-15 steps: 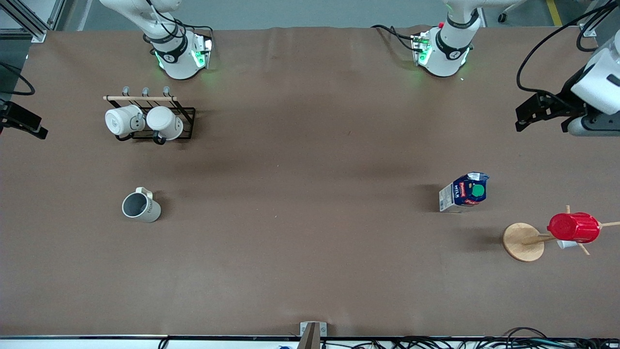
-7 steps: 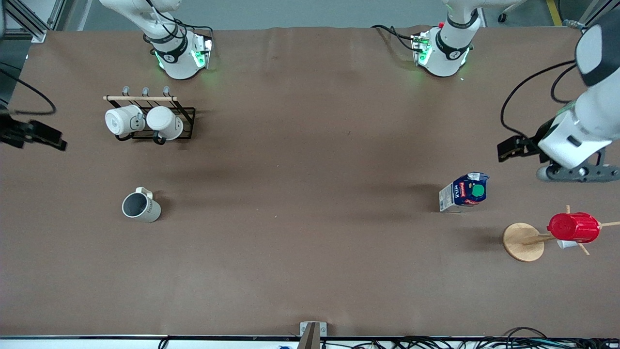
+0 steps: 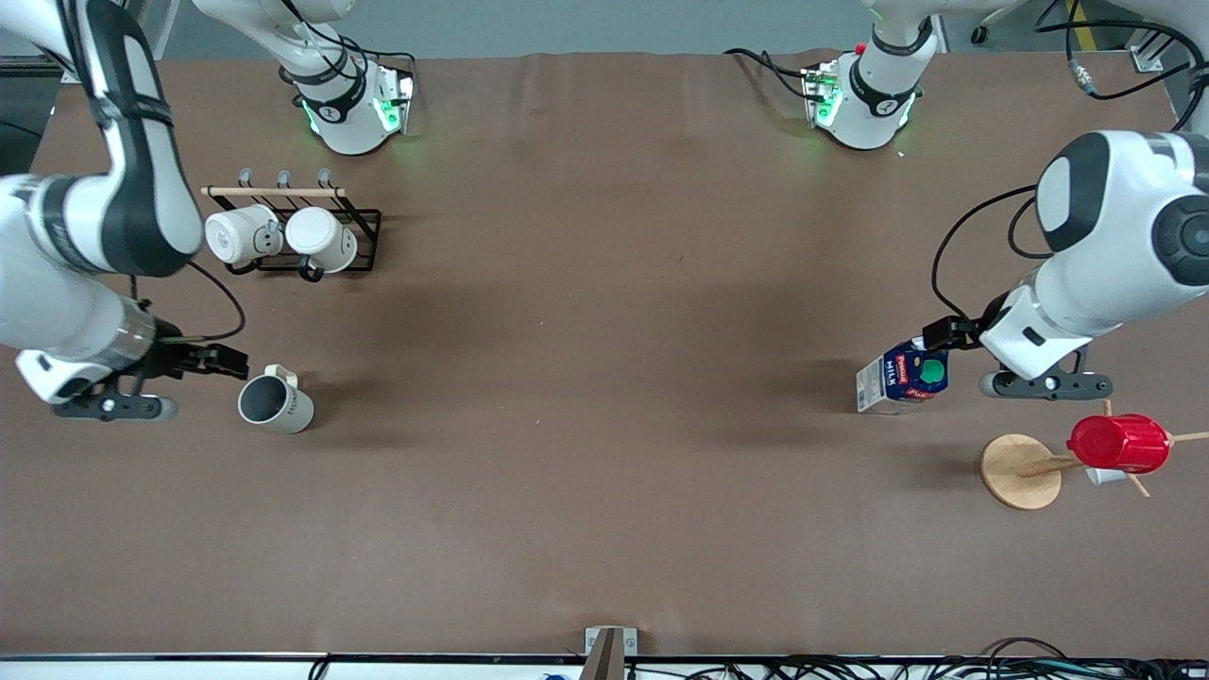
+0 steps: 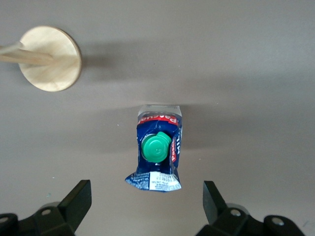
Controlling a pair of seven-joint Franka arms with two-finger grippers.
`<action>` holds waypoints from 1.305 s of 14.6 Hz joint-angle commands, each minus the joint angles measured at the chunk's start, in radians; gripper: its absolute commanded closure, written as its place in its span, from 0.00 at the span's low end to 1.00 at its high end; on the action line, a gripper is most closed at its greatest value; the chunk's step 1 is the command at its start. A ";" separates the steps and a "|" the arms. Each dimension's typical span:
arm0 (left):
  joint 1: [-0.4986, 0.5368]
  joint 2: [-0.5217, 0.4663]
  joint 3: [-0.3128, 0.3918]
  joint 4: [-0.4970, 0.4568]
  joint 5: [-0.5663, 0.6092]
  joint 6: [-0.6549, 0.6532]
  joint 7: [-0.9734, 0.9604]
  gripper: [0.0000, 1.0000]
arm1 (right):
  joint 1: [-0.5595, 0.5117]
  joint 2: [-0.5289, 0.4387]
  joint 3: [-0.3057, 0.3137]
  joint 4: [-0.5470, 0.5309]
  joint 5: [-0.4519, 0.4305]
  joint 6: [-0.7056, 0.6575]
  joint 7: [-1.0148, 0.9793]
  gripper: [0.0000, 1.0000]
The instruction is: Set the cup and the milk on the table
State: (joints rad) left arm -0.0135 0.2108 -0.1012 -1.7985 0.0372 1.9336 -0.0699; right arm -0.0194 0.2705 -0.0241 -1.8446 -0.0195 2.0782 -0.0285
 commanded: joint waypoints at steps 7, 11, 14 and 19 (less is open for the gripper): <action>0.003 0.071 0.000 -0.056 0.020 0.122 0.013 0.06 | -0.063 0.101 -0.003 -0.160 -0.020 0.354 -0.165 0.00; 0.012 0.097 0.000 -0.056 0.020 0.126 0.013 0.27 | -0.062 0.137 -0.003 -0.177 -0.020 0.419 -0.166 0.04; 0.015 0.102 0.000 -0.056 0.020 0.126 0.012 0.49 | -0.060 0.162 -0.003 -0.174 -0.020 0.436 -0.165 0.41; 0.003 0.111 0.000 -0.030 0.021 0.117 0.002 0.66 | -0.063 0.177 -0.003 -0.168 -0.008 0.447 -0.146 1.00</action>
State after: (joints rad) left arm -0.0037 0.3207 -0.1018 -1.8462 0.0375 2.0485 -0.0670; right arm -0.0720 0.4516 -0.0354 -2.0069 -0.0223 2.5152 -0.1879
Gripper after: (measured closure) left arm 0.639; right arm 0.608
